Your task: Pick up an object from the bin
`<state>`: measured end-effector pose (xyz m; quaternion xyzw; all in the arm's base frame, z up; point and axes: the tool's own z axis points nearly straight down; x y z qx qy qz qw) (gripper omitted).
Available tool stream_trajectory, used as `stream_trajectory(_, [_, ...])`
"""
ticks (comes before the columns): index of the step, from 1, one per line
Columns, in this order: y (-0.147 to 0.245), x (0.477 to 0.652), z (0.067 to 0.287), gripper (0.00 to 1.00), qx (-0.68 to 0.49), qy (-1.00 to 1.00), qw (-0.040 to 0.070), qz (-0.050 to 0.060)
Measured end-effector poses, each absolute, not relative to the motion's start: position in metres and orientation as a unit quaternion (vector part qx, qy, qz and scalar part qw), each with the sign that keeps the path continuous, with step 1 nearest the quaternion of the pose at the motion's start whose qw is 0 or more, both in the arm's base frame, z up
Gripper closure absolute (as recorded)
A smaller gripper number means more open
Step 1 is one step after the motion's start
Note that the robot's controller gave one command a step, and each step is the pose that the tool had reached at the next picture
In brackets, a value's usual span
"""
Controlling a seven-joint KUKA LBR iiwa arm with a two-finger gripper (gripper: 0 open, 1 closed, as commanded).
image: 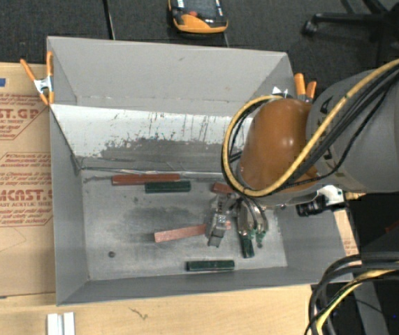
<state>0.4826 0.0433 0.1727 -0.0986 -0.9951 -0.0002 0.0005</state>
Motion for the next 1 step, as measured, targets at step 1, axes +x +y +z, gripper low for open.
stream_trajectory(1, [0.0434,0.4830,0.1841,1.00,-0.099,-0.995,0.000,0.000])
